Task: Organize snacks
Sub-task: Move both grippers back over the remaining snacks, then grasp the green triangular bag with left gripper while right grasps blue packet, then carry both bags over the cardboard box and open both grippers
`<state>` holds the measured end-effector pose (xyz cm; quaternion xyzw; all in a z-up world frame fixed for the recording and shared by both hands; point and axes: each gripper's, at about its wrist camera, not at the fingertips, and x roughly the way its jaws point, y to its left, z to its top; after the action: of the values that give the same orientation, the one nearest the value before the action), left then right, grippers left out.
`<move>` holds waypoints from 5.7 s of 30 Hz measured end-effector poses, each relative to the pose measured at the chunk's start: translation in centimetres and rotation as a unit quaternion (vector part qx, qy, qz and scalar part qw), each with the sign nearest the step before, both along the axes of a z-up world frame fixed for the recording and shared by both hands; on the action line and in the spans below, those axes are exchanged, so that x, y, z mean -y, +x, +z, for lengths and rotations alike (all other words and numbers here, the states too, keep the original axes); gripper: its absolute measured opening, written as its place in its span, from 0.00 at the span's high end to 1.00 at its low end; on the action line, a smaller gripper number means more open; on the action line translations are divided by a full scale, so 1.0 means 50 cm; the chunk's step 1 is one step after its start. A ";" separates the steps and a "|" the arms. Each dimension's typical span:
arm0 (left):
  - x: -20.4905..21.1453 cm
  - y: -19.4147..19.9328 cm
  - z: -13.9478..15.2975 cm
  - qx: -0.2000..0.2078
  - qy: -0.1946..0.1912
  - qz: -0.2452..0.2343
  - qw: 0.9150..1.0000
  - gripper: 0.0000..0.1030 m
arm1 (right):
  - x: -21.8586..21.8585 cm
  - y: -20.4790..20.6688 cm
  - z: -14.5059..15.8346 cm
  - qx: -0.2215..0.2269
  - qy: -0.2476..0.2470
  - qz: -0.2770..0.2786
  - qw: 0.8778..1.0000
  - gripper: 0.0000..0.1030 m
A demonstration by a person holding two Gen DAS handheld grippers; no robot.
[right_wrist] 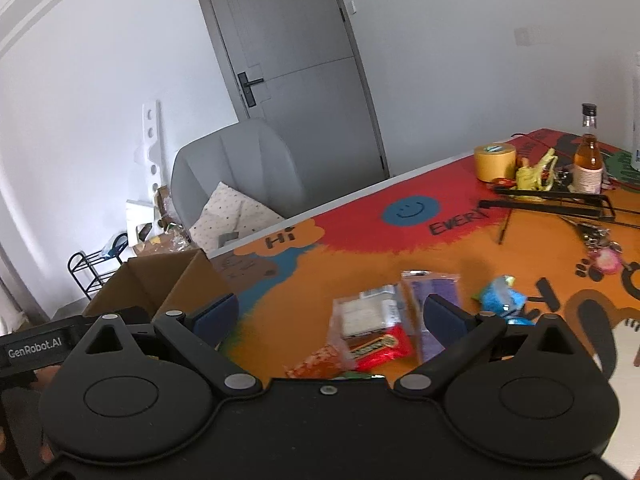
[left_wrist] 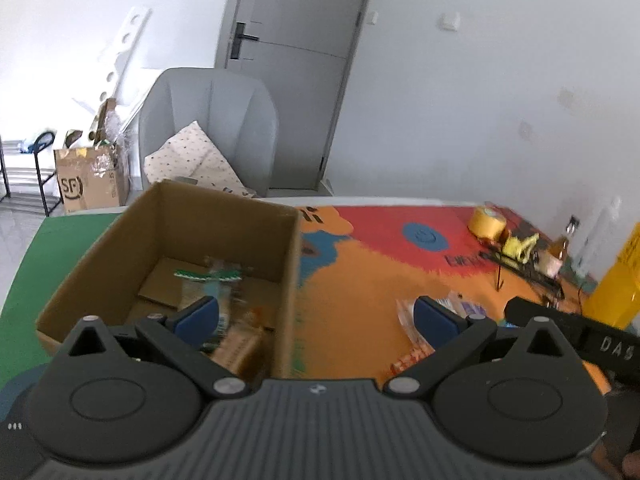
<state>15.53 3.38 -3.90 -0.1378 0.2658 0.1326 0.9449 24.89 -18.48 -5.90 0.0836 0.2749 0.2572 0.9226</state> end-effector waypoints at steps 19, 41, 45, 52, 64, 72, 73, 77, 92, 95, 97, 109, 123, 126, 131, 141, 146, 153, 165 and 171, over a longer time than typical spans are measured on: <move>0.113 0.033 -0.025 -0.021 -0.003 -0.083 0.996 0.00 | 0.140 0.005 -0.041 -0.030 0.013 -0.024 0.999 0.03; 0.194 0.129 -0.120 -0.065 -0.022 -0.135 0.988 0.31 | 0.209 0.060 -0.117 -0.071 -0.003 -0.060 0.996 0.13; 0.205 0.148 -0.146 -0.084 -0.021 -0.136 0.987 0.40 | 0.209 0.071 -0.130 -0.078 -0.004 -0.059 0.995 0.14; 0.207 0.173 -0.173 -0.100 -0.016 -0.118 0.988 0.54 | 0.205 0.088 -0.145 -0.081 -0.003 -0.056 0.995 0.14; 0.192 0.164 -0.136 -0.080 -0.012 -0.111 0.991 0.70 | 0.191 0.124 -0.164 -0.082 0.007 -0.050 0.995 0.24; 0.172 0.163 -0.117 -0.066 -0.003 -0.095 0.993 0.70 | 0.176 0.147 -0.170 -0.083 0.011 -0.049 0.995 0.24; 0.170 0.163 -0.117 -0.066 -0.003 -0.095 0.993 0.70 | 0.173 0.151 -0.172 -0.084 0.010 -0.049 0.995 0.24; 0.163 0.165 -0.119 -0.068 -0.004 -0.092 0.993 0.70 | 0.162 0.161 -0.183 -0.088 0.003 -0.050 0.995 0.31; 0.154 0.142 -0.097 -0.051 -0.008 -0.092 0.994 0.70 | 0.159 0.136 -0.167 -0.069 -0.014 -0.045 0.997 0.75; 0.152 0.130 -0.084 -0.042 -0.004 -0.091 0.995 0.70 | 0.162 0.121 -0.150 -0.059 -0.008 -0.045 0.997 0.75; 0.148 0.123 -0.075 -0.036 -0.001 -0.088 0.995 0.70 | 0.161 0.114 -0.139 -0.052 -0.006 -0.044 0.998 0.75; 0.096 0.077 -0.028 -0.004 0.003 -0.059 0.998 0.70 | 0.118 0.079 -0.077 -0.017 0.012 -0.024 0.999 0.75; 0.008 0.024 0.011 0.021 0.005 -0.007 1.000 0.70 | 0.032 0.049 -0.025 0.013 0.028 0.020 0.999 0.75; -0.012 0.014 0.016 0.025 0.004 0.004 1.000 0.70 | 0.010 0.042 -0.015 0.018 0.029 0.031 0.999 0.75; -0.052 -0.002 0.021 0.032 0.003 0.028 0.999 0.70 | -0.027 0.032 0.001 0.027 0.030 0.053 0.998 0.75; -0.137 -0.018 0.002 0.021 -0.007 0.080 0.997 0.70 | -0.101 0.027 0.014 0.035 0.032 0.079 0.996 0.75; -0.171 -0.022 -0.015 0.010 -0.010 0.100 0.995 0.70 | -0.140 0.024 0.019 0.037 0.033 0.101 0.994 0.75; -0.186 -0.013 -0.024 -0.002 -0.022 0.108 0.994 0.67 | -0.185 0.013 0.045 0.055 0.027 0.127 0.990 0.75; -0.209 -0.061 0.001 0.028 -0.032 0.138 0.989 0.47 | -0.252 0.000 0.051 0.053 0.024 0.192 0.980 0.75; -0.214 -0.071 0.014 0.039 -0.031 0.148 0.988 0.30 | -0.284 -0.004 0.054 0.048 0.031 0.216 0.975 0.74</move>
<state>11.96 14.09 -3.20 -0.2100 0.2092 0.2572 0.9198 24.68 -4.28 -3.22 0.0382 0.2334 0.4626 0.8545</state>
